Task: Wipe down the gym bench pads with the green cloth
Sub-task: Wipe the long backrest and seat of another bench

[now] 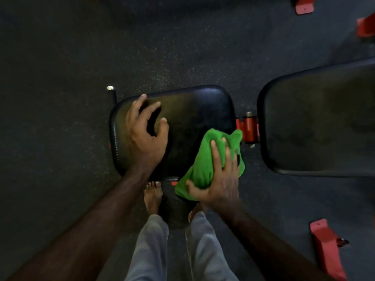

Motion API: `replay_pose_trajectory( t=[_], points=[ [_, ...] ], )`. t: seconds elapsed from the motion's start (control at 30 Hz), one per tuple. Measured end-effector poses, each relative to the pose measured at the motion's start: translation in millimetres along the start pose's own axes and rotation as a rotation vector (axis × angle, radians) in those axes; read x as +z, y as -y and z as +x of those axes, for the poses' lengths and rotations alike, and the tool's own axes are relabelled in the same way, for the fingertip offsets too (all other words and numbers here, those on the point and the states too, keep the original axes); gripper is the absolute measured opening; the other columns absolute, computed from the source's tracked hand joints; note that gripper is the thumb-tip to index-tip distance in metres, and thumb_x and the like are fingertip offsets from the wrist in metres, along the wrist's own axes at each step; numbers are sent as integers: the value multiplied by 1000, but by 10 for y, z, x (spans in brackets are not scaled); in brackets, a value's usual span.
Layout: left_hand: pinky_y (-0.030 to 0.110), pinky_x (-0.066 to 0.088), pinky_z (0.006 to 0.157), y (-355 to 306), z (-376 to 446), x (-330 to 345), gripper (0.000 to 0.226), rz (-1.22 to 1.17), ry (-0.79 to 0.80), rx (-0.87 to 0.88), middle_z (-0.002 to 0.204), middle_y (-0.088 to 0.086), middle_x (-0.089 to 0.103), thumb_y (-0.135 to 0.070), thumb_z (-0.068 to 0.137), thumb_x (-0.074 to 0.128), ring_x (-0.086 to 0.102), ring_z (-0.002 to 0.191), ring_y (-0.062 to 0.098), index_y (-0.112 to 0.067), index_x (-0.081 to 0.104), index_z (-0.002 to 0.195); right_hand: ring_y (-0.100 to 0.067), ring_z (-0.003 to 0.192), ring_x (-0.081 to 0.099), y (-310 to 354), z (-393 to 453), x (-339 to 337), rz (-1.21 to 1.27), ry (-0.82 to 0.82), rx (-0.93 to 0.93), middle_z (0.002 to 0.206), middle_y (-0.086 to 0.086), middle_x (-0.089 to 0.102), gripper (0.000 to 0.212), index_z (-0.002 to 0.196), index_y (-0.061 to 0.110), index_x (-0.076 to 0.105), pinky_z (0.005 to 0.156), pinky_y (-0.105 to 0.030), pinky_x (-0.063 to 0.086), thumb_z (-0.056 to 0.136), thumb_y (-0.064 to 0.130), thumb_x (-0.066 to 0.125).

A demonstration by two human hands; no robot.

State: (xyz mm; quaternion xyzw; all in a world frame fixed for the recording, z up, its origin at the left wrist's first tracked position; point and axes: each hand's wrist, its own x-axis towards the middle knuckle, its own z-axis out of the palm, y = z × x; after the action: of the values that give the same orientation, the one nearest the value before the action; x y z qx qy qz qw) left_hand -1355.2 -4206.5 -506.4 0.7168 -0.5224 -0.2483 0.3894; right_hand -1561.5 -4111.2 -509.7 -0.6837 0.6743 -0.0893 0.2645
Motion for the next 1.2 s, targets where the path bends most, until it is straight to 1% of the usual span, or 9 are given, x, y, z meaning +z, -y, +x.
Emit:
replay_pose_trajectory(
  t=[0.17,0.33,0.4,0.53,0.6,0.8,0.93,1.0,1.2],
  points=[
    [14,33,111,287,-240,-388,38,49,-185,-222,146,6,52,-20,91,66,47,137,19,-14,68,129,-40,154,25,-320,39,-184,-232,160,-320,174,-4,10,120,166,34,6,118,-67,30,71,80,65],
    [23,43,106,414,-451,-393,52,-106,-238,-525,137,-3,56,-36,95,60,53,126,13,-17,54,143,-46,154,19,87,-81,-9,-187,116,-57,174,-8,6,130,166,29,11,116,-69,25,63,74,75],
    [34,48,106,411,-479,-377,57,-226,-204,-722,137,-1,60,-50,94,58,57,125,15,-21,55,143,-51,153,15,463,-102,157,-225,178,-93,174,-11,2,123,167,27,8,117,-68,18,70,78,65],
    [40,54,91,369,-344,-468,25,-578,-343,-1035,105,-5,69,-49,97,57,64,98,11,-28,70,99,-45,155,12,531,111,161,-250,232,-336,174,-5,4,108,166,33,5,123,-65,11,81,78,55],
    [39,52,92,443,-323,-543,33,-605,-262,-1135,107,-5,69,-58,95,55,63,99,12,-29,69,100,-39,155,16,337,143,68,-277,225,-379,174,0,6,111,166,34,8,123,-64,19,80,78,62],
    [48,54,103,481,-336,-684,51,-781,9,-1205,112,1,78,-64,100,45,71,111,24,-27,73,121,-49,154,15,751,-65,257,-278,173,-30,174,-7,3,121,167,30,7,118,-69,24,72,68,72],
    [39,57,96,447,-321,-726,52,-867,33,-1216,113,8,78,-57,102,46,75,103,21,-17,75,118,-49,155,5,1096,181,439,-291,301,-394,174,-8,-1,104,167,28,6,123,-66,9,82,67,52],
    [41,55,100,436,-325,-767,57,-860,59,-1215,120,11,75,-58,102,45,73,111,24,-14,72,126,-44,157,3,990,403,337,-320,372,-564,174,-4,-2,108,167,32,3,124,-67,17,80,69,56],
    [39,55,100,441,-305,-804,52,-899,58,-1224,120,14,75,-48,106,41,71,113,28,-11,72,125,-45,154,11,996,74,394,-324,221,-358,173,-8,8,114,167,28,11,122,-64,16,74,63,68]
  ],
)
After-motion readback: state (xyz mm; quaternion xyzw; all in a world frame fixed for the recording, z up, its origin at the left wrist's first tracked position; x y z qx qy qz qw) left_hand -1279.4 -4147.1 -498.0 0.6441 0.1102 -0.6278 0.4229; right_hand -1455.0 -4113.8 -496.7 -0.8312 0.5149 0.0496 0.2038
